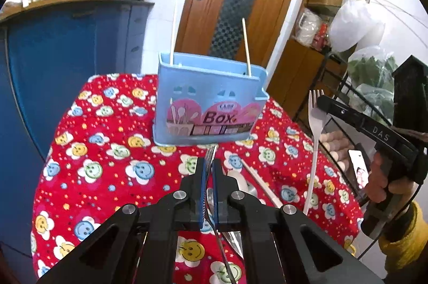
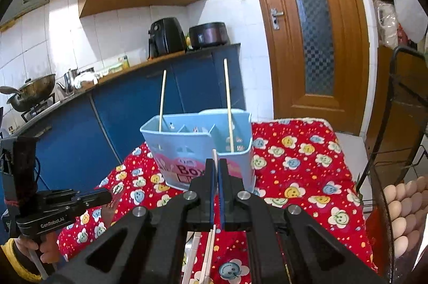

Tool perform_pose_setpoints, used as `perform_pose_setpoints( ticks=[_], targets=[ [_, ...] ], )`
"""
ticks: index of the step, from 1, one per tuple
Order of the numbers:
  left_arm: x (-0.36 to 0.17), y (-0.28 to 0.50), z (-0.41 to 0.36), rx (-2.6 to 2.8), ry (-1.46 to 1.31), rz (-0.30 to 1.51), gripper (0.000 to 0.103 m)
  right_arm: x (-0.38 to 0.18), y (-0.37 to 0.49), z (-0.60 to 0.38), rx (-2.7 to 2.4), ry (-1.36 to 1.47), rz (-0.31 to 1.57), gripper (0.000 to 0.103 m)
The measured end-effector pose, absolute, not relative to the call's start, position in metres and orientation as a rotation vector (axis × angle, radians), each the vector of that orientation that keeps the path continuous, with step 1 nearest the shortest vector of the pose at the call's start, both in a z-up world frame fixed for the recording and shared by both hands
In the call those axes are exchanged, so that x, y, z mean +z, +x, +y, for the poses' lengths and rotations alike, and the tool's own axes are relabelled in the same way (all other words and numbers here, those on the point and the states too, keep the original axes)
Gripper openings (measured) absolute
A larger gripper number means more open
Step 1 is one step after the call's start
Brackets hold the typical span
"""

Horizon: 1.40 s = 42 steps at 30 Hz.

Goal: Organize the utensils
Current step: 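Lift both forks and carry them over the blue caddy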

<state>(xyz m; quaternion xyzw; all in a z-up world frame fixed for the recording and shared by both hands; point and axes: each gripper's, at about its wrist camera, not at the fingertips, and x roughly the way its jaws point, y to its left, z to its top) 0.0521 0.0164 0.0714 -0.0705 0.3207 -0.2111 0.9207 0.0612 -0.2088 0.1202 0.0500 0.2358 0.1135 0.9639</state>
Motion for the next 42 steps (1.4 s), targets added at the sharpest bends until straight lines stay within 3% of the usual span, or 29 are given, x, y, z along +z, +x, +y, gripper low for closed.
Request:
perform_pose_setpoints(
  ticks=[18, 35, 42],
  targets=[
    [0.142, 0.048, 0.018, -0.360, -0.109, 0.419, 0.003, 0.147, 0.054, -0.216, 0.167, 0.091, 0.385, 0.003],
    [0.243, 0.083, 0.021, -0.274, -0.021, 0.222, 0.003, 0.150, 0.066, -0.224, 0.150, 0.092, 0.371, 0.003],
    [0.259, 0.109, 0.017, -0.227, 0.012, 0.200, 0.003, 0.149, 0.075, -0.231, 0.148, 0.106, 0.369, 0.003]
  ],
)
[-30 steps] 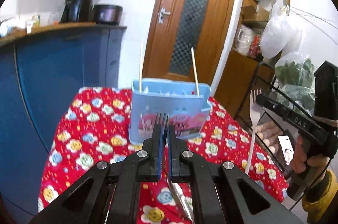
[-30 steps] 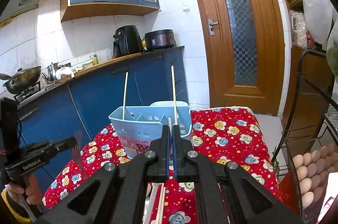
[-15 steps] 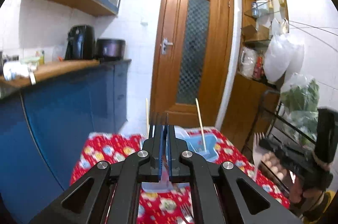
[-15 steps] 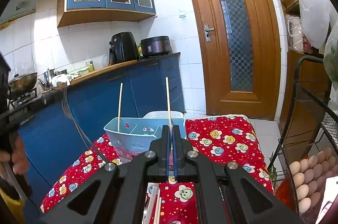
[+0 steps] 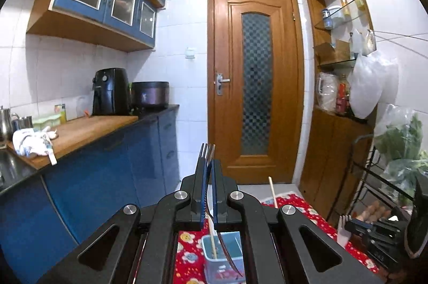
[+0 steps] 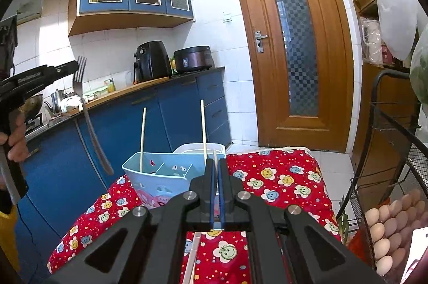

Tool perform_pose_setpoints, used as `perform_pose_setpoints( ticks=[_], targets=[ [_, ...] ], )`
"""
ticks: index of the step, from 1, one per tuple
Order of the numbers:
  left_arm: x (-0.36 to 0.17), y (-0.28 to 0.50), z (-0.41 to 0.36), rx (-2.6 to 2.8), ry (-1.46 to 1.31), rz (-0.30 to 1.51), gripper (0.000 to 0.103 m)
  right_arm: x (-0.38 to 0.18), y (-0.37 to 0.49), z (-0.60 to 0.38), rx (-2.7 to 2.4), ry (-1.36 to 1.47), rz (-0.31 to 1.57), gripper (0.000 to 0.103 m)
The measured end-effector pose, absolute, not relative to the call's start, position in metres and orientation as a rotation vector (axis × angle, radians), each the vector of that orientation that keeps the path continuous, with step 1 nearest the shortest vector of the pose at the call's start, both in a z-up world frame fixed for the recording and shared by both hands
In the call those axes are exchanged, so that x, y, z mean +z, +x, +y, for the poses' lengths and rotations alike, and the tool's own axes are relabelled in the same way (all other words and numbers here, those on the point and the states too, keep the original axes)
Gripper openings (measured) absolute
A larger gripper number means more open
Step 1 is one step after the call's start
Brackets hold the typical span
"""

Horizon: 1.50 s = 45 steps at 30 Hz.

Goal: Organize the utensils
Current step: 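Lift both forks and carry them over the blue caddy, then lower the forks into the caddy and open both tools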

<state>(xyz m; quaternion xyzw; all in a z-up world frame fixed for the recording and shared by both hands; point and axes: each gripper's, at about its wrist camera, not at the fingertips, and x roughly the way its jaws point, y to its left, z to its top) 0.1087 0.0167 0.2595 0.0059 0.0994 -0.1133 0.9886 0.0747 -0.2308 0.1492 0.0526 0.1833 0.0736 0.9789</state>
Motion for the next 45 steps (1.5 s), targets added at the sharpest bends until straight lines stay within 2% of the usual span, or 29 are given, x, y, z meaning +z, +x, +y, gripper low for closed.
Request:
perform_pose_setpoints(
  ticks=[8, 19, 29, 39, 45],
  targets=[
    [0.252, 0.144, -0.001, -0.199, 0.043, 0.208, 0.003, 0.159, 0.089, -0.228, 0.147, 0.078, 0.342, 0.003],
    [0.209, 0.186, -0.007, -0.207, 0.051, 0.326, 0.003, 0.189, 0.141, -0.216, 0.102, 0.010, 0.248, 0.003],
    [0.179, 0.203, -0.010, -0.226, 0.067, 0.395, 0.003, 0.184, 0.179, -0.189, 0.055, -0.077, 0.141, 0.003],
    [0.149, 0.208, -0.015, -0.281, 0.025, 0.468, 0.003, 0.146, 0.193, -0.167, 0.086, -0.147, 0.199, 0.003],
    [0.142, 0.205, -0.012, -0.298, -0.003, 0.479, 0.003, 0.134, 0.195, -0.175, 0.133, -0.049, 0.274, 0.004]
  ],
)
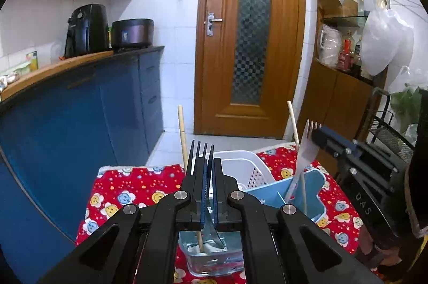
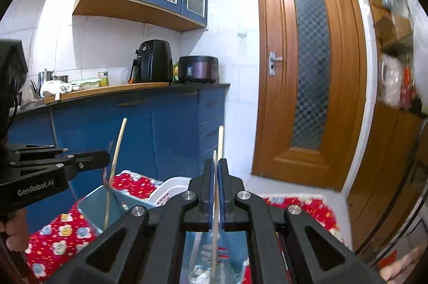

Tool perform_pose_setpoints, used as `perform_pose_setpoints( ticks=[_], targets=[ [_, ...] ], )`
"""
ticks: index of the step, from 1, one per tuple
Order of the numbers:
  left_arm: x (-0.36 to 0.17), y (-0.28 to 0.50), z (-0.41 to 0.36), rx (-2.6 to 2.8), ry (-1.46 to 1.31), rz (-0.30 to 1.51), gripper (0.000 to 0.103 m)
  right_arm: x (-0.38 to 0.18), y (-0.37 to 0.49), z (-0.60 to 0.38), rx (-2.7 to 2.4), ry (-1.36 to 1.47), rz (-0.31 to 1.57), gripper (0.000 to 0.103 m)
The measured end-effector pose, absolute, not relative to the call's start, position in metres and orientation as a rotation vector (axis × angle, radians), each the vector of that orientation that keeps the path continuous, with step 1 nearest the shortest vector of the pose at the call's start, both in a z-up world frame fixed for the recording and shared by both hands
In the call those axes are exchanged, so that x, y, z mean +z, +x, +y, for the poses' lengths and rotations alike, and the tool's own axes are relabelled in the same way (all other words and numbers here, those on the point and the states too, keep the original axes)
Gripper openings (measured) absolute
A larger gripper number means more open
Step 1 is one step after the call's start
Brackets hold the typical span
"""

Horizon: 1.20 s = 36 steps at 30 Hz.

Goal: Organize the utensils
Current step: 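Lower the forks into the caddy and open both tools, then move both tools back down to the remaining utensils on the table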

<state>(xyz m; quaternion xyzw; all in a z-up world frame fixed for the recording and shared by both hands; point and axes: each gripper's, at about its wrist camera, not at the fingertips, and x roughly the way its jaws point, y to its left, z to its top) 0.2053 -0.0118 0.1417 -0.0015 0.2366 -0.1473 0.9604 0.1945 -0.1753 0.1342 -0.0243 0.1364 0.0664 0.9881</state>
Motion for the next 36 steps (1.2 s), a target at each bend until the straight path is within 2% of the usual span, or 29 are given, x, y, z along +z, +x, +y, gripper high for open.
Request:
perform_pose_setpoints(
  ticks=[3, 4, 5, 9, 22, 36],
  targets=[
    [0.142, 0.202, -0.010, -0.303, -0.008, 0.485, 0.004, 0.131, 0.195, -0.182, 0.161, 0.019, 0.309, 0.011],
    [0.142, 0.201, -0.010, -0.306, -0.009, 0.489, 0.005, 0.131, 0.195, -0.186, 0.173, 0.047, 0.319, 0.017],
    [0.142, 0.200, -0.010, -0.306, -0.009, 0.493, 0.011, 0.130, 0.195, -0.187, 0.182, 0.066, 0.324, 0.023],
    [0.144, 0.197, -0.007, -0.304, -0.011, 0.496, 0.039, 0.134, 0.192, -0.197, 0.225, 0.145, 0.334, 0.030],
    [0.165, 0.164, 0.003, -0.337, -0.017, 0.477, 0.041, 0.160, 0.152, -0.211, 0.276, 0.249, 0.366, 0.032],
    [0.160, 0.114, 0.011, -0.367, -0.037, 0.531, 0.041, 0.144, 0.104, -0.205, 0.245, 0.194, 0.470, 0.032]
  ],
)
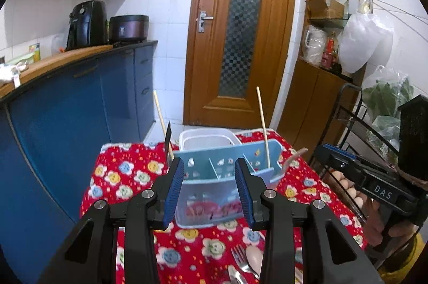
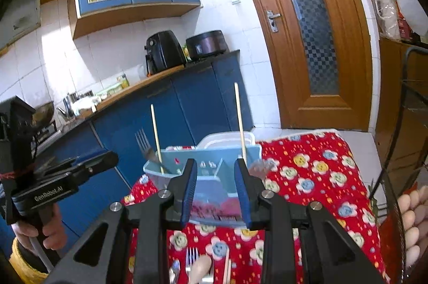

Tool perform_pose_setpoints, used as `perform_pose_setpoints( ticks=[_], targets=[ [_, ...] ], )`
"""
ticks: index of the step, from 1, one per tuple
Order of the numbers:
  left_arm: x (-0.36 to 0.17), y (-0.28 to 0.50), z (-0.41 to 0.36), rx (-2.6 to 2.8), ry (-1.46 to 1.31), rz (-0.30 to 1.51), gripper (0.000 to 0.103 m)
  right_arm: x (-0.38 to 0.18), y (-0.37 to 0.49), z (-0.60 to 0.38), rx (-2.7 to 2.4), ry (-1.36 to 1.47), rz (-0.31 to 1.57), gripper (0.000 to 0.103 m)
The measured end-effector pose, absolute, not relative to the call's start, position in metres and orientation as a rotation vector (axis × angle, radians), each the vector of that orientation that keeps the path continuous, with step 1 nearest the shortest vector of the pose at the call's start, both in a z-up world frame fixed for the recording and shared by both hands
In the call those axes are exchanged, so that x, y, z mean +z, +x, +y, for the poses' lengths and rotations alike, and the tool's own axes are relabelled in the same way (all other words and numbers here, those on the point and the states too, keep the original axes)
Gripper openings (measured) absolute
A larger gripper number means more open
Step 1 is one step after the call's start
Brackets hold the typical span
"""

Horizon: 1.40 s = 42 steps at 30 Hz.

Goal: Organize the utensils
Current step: 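Move both tools back down to the remaining utensils on the table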

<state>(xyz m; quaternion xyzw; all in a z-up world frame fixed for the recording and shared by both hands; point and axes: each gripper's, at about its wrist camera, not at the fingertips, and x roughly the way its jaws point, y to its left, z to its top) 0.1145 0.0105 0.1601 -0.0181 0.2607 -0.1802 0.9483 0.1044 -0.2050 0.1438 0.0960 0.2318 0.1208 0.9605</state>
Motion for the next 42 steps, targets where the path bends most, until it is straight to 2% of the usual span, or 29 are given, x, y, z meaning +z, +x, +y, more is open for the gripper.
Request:
perform_pose_setpoints(
  ticks=[19, 42],
  targets=[
    [0.091, 0.073, 0.009, -0.401, -0.084, 0.756, 0.041, 0.082, 0.060, -0.193, 0.215, 0.127, 0.681, 0.031],
    [0.007, 0.076, -0.012, -0.417, -0.061, 1.042, 0.041, 0.010, 0.058, -0.189, 0.208, 0.005, 0.968, 0.032]
  ],
)
